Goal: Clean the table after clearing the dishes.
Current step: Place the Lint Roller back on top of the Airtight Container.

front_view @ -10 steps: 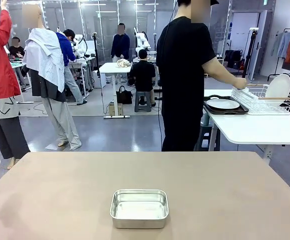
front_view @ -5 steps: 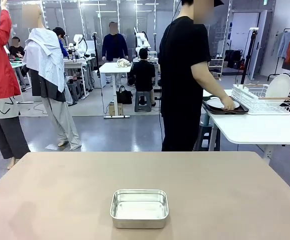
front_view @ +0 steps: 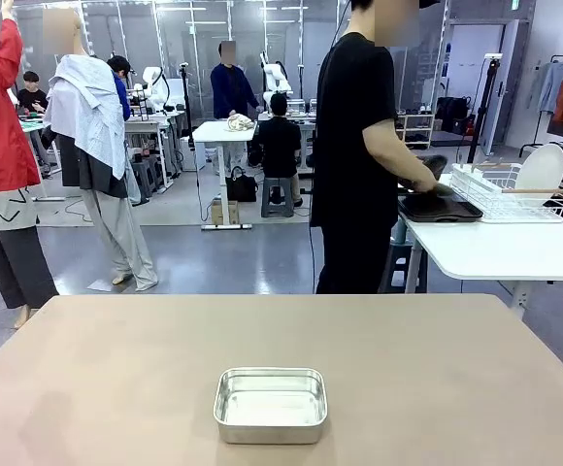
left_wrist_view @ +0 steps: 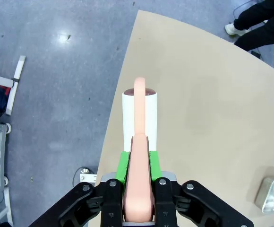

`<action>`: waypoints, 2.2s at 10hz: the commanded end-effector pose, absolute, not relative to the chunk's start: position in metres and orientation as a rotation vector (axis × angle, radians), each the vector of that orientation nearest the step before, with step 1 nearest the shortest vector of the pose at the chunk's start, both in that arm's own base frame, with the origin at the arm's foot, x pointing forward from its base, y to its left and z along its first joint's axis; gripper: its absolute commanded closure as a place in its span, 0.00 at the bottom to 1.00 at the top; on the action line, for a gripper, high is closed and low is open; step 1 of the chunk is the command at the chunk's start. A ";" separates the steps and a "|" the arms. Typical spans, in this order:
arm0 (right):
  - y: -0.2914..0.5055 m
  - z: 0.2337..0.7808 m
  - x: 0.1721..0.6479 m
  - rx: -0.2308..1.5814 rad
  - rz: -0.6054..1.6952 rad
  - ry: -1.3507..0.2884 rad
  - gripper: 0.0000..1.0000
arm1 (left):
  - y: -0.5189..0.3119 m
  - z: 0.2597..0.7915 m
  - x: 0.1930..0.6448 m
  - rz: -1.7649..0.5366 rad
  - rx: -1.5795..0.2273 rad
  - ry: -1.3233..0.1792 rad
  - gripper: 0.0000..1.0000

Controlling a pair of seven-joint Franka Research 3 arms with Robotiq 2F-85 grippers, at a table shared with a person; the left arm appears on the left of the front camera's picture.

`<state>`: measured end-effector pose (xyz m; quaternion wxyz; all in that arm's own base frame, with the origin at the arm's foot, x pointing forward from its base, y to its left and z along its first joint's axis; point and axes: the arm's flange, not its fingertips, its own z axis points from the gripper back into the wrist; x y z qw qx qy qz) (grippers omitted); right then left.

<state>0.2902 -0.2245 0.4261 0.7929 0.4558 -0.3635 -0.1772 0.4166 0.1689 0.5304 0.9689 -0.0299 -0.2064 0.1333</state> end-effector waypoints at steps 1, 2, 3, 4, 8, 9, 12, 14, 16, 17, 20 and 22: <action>-0.223 0.426 0.290 0.988 -0.378 -0.790 0.00 | 0.171 0.534 0.417 0.262 -0.054 -0.423 0.79; -0.223 0.426 0.290 0.988 -0.378 -0.790 0.00 | 0.171 0.534 0.417 0.262 -0.054 -0.423 0.79; -0.223 0.426 0.290 0.988 -0.378 -0.790 0.00 | 0.169 0.530 0.417 0.270 -0.060 -0.417 0.79; -0.223 0.426 0.290 0.988 -0.378 -0.790 0.00 | 0.112 0.570 0.417 0.045 -0.027 -0.518 0.79; -0.223 0.426 0.290 0.988 -0.378 -0.790 0.00 | -0.112 0.603 0.359 -0.770 0.044 -0.575 0.79; -0.223 0.426 0.290 0.988 -0.378 -0.790 0.00 | -0.140 0.609 0.344 -0.880 0.034 -0.591 0.79; -0.223 0.426 0.290 0.988 -0.378 -0.790 0.00 | -0.215 0.597 0.307 -1.282 -0.027 -0.515 0.79; -0.223 0.426 0.290 0.988 -0.378 -0.790 0.00 | -0.237 0.587 0.277 -1.459 -0.030 -0.488 0.79; -0.223 0.426 0.290 0.988 -0.378 -0.790 0.00 | -0.252 0.587 0.282 -1.390 -0.016 -0.498 0.79; -0.223 0.426 0.290 0.988 -0.378 -0.790 0.00 | -0.252 0.587 0.282 -1.390 -0.016 -0.498 0.79; -0.223 0.426 0.290 0.988 -0.378 -0.790 0.00 | -0.250 0.584 0.282 -1.418 -0.018 -0.485 0.79; -0.223 0.426 0.290 0.988 -0.378 -0.790 0.00 | -0.294 0.572 0.304 -1.554 -0.022 -0.433 0.79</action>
